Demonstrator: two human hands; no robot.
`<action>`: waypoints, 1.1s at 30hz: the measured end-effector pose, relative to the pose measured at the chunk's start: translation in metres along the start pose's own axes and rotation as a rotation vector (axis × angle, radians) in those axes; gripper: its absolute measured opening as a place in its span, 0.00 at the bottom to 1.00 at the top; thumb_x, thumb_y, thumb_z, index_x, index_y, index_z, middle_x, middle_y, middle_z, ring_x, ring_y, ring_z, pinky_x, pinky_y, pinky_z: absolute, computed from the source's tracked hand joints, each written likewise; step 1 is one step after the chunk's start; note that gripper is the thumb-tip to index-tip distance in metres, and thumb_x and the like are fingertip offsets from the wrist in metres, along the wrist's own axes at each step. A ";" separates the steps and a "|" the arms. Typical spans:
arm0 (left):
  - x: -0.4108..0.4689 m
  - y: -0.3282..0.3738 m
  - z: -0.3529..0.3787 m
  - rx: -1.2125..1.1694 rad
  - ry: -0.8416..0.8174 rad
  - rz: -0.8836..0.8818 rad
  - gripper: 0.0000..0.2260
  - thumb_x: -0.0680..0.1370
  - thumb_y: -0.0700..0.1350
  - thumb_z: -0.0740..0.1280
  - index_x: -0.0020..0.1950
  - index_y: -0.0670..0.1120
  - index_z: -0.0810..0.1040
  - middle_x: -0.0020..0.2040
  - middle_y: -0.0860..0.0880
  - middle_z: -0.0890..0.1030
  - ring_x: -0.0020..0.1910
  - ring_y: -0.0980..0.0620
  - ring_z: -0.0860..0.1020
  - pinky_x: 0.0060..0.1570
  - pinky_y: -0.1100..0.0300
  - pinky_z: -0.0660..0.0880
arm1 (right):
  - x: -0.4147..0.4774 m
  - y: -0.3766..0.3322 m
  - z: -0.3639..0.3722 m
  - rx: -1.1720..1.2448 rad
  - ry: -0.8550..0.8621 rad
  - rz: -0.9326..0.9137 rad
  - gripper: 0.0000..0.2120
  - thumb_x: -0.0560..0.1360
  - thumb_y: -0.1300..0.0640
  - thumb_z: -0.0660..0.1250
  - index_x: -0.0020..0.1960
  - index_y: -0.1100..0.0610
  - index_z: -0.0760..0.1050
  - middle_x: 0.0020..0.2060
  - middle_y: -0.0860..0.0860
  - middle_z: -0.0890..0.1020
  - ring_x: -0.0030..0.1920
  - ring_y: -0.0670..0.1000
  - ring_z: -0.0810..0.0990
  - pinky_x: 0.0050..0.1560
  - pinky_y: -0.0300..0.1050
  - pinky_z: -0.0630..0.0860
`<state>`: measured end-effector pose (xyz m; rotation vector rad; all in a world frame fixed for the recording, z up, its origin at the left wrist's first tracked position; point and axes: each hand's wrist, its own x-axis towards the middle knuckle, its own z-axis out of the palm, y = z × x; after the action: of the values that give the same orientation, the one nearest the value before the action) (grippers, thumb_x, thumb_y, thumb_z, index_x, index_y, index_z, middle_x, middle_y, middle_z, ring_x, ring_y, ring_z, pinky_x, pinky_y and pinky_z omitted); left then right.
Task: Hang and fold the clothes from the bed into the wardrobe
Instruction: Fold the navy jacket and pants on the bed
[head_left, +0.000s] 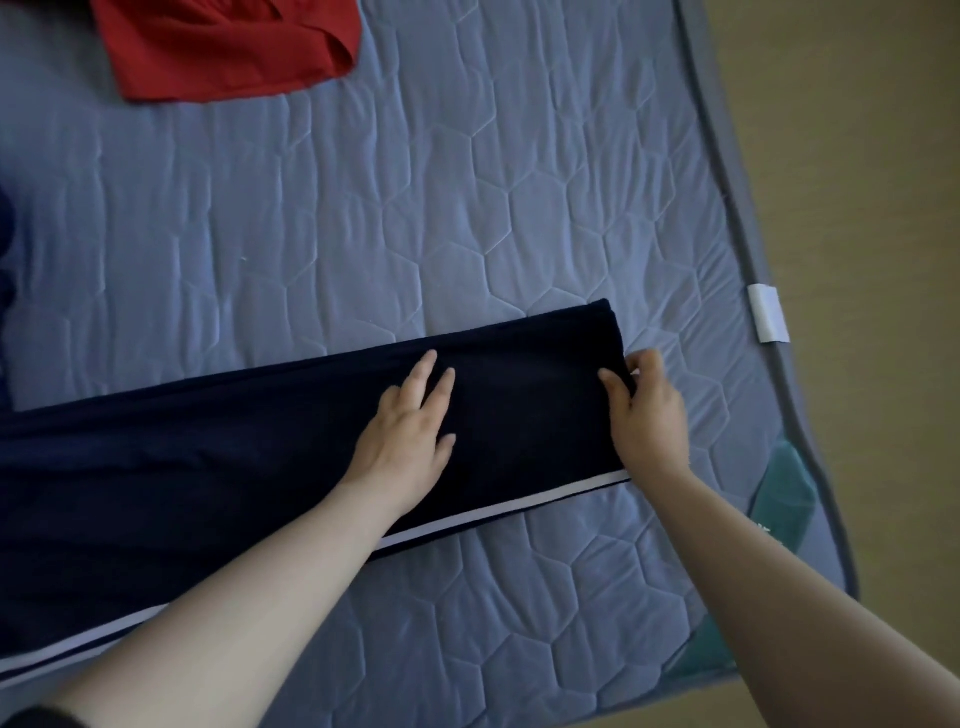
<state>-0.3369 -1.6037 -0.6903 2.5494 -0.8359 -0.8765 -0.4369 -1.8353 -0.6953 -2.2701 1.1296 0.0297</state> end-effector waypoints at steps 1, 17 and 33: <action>0.001 0.000 0.001 0.027 -0.009 -0.013 0.32 0.79 0.51 0.62 0.78 0.51 0.48 0.77 0.55 0.38 0.69 0.46 0.60 0.63 0.55 0.70 | -0.001 0.003 0.002 -0.024 -0.016 0.018 0.12 0.79 0.47 0.61 0.53 0.56 0.68 0.38 0.47 0.75 0.36 0.50 0.74 0.34 0.46 0.68; -0.014 0.015 0.003 -0.078 -0.141 0.014 0.32 0.79 0.50 0.63 0.78 0.50 0.50 0.78 0.54 0.39 0.77 0.50 0.46 0.74 0.55 0.55 | 0.008 0.027 -0.040 -0.300 0.022 0.121 0.15 0.80 0.45 0.59 0.51 0.58 0.70 0.38 0.54 0.77 0.36 0.58 0.74 0.33 0.48 0.66; -0.062 0.036 -0.030 -0.324 0.021 -0.169 0.17 0.79 0.46 0.64 0.68 0.45 0.72 0.69 0.51 0.67 0.62 0.54 0.72 0.58 0.68 0.65 | -0.028 -0.043 -0.102 -0.013 -0.030 -0.110 0.13 0.79 0.49 0.62 0.58 0.57 0.74 0.36 0.48 0.79 0.32 0.48 0.77 0.28 0.45 0.72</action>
<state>-0.3731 -1.5904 -0.6222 2.3603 -0.4341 -0.9470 -0.4474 -1.8485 -0.5822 -2.3320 0.9899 0.0266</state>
